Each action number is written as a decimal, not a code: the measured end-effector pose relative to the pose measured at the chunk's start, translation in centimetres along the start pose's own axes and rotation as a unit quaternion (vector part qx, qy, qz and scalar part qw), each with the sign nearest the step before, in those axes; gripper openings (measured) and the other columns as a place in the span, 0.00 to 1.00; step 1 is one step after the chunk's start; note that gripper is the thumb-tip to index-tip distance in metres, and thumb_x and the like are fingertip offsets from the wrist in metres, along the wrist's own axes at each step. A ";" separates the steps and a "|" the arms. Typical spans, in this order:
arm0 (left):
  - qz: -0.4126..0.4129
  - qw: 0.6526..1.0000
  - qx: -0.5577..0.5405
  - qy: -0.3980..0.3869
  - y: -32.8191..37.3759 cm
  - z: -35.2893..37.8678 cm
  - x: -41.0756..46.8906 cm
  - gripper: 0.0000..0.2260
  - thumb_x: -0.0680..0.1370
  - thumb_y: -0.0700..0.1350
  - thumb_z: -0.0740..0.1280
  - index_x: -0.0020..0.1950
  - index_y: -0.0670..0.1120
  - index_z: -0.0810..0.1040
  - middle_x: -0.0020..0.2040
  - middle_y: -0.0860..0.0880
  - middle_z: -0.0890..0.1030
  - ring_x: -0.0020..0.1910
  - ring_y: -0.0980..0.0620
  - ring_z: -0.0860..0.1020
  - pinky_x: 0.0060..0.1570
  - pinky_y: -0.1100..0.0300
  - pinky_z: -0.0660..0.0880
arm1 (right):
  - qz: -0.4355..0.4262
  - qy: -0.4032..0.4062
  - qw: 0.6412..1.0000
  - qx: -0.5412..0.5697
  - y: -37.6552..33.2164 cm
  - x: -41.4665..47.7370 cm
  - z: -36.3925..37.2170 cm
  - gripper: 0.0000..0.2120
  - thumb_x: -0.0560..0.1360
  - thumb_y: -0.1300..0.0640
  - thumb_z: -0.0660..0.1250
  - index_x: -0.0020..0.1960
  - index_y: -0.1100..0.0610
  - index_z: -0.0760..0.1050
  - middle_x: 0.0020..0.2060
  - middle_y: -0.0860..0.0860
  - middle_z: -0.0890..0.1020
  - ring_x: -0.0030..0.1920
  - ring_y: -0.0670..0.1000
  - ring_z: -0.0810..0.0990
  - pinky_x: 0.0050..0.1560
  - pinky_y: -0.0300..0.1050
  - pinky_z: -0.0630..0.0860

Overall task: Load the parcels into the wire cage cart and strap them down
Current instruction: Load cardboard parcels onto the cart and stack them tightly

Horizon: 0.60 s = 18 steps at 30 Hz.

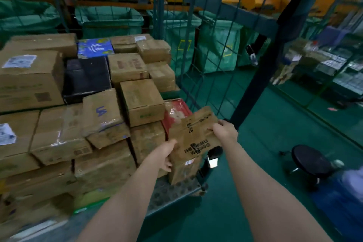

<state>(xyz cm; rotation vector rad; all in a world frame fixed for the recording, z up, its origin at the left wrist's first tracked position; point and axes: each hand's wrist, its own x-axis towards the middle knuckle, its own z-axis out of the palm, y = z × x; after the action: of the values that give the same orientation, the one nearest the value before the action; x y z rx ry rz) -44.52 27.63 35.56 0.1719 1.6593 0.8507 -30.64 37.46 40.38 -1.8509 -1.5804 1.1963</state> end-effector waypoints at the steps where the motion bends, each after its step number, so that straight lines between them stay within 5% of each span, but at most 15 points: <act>1: -0.003 1.000 0.005 -0.002 0.2 0.6 0.3 0.26 0.81 0.54 0.58 0.75 0.43 0.58 0.72 0.38 0.64 0.66 0.39 0.70 0.62 0.44 0.71 | -0.022 0.004 1.000 -0.019 -0.3 0.7 -0.1 0.21 0.75 0.53 0.65 0.68 0.51 0.72 0.58 0.52 0.78 0.55 0.54 0.76 0.50 0.41 0.73; 5: 0.012 1.000 0.001 0.017 1.9 2.0 1.9 0.25 0.81 0.54 0.57 0.74 0.44 0.60 0.70 0.39 0.67 0.62 0.42 0.73 0.58 0.49 0.74 | -0.050 0.011 0.998 -0.026 -1.5 3.3 0.6 0.25 0.75 0.54 0.65 0.72 0.50 0.67 0.61 0.52 0.78 0.59 0.54 0.76 0.51 0.40 0.71; 9: 0.032 0.998 0.009 0.045 4.6 1.7 3.7 0.23 0.81 0.54 0.56 0.73 0.45 0.63 0.69 0.42 0.69 0.56 0.46 0.75 0.42 0.57 0.76 | -0.060 0.007 0.998 -0.005 -2.7 6.1 2.0 0.25 0.75 0.56 0.65 0.71 0.50 0.67 0.61 0.52 0.77 0.60 0.55 0.75 0.52 0.40 0.70; 18: 0.027 0.994 0.081 0.066 11.5 1.1 10.1 0.22 0.80 0.50 0.59 0.72 0.43 0.62 0.68 0.43 0.69 0.62 0.44 0.72 0.59 0.53 0.71 | -0.084 -0.029 0.995 0.044 -5.8 13.5 5.7 0.25 0.74 0.58 0.66 0.70 0.51 0.68 0.61 0.54 0.78 0.57 0.53 0.75 0.56 0.40 0.70</act>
<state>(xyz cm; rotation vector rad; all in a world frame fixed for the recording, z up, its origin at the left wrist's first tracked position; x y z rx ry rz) -50.19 41.87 34.60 0.2782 1.8566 0.7824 -38.94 50.54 37.35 -1.6065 -1.6506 1.2319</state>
